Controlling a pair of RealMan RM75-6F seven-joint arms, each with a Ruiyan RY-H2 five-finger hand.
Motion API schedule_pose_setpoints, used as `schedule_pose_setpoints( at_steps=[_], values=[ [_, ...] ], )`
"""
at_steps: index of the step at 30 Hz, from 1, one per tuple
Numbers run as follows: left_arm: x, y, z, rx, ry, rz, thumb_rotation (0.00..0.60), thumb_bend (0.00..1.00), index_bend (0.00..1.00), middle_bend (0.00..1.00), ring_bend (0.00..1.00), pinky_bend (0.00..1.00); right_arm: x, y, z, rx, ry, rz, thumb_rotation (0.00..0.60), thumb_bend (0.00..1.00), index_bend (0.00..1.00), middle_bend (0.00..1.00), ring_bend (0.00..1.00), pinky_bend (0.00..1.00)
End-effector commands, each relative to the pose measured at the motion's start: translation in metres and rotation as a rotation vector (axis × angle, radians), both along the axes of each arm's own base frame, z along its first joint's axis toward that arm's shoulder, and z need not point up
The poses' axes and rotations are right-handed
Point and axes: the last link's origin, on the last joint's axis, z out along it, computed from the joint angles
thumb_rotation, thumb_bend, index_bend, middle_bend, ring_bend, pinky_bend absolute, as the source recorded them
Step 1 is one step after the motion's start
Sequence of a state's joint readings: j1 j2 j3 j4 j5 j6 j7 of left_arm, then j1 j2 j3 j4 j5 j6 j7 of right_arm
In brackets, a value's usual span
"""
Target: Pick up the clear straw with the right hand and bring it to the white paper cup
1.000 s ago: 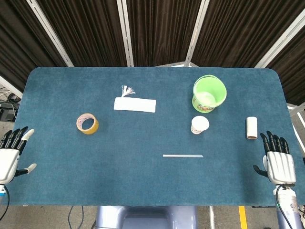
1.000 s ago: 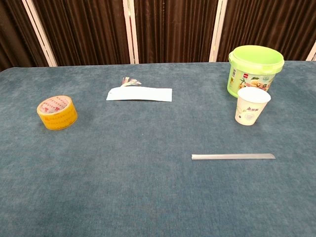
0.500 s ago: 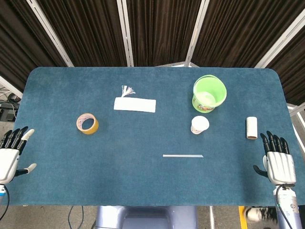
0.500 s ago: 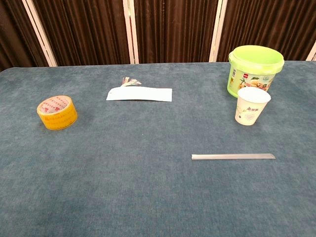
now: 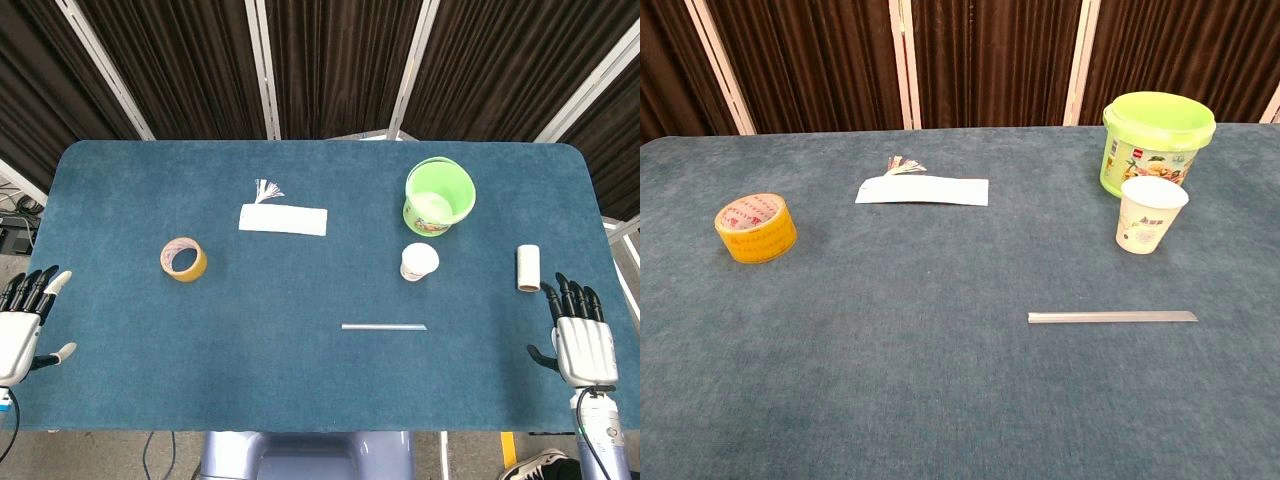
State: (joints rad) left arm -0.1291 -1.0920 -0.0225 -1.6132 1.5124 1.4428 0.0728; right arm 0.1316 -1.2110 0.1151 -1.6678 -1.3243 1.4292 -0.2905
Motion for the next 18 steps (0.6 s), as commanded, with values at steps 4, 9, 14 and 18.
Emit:
schedule_pose_setpoints(
  at_steps=[4, 9, 14, 18],
  values=[
    [0.000, 0.000, 0.000, 0.000, -0.002, 0.000, 0.600, 0.13, 0.00, 0.00, 0.00, 0.00, 0.014, -0.005, -0.014, 0.029, -0.035, 0.022, 0.600, 0.15, 0.40, 0.00, 0.00, 0.00],
    [0.000, 0.000, 0.000, 0.000, -0.001, 0.000, 0.600, 0.13, 0.00, 0.00, 0.00, 0.00, 0.026, -0.010, -0.034, 0.090, -0.052, 0.037, 0.600, 0.19, 0.43, 0.00, 0.00, 0.00],
    [0.000, 0.000, 0.000, 0.001, -0.001, 0.000, 0.600, 0.13, 0.00, 0.00, 0.00, 0.00, 0.042, -0.017, -0.065, 0.172, -0.047, 0.051, 0.600, 0.23, 0.45, 0.00, 0.00, 0.00],
    [0.000, 0.000, 0.000, 0.000, -0.003, 0.001, 0.600, 0.13, 0.00, 0.00, 0.00, 0.00, 0.049, -0.024, -0.086, 0.206, -0.039, 0.045, 0.600, 0.26, 0.46, 0.00, 0.00, 0.00]
  ],
)
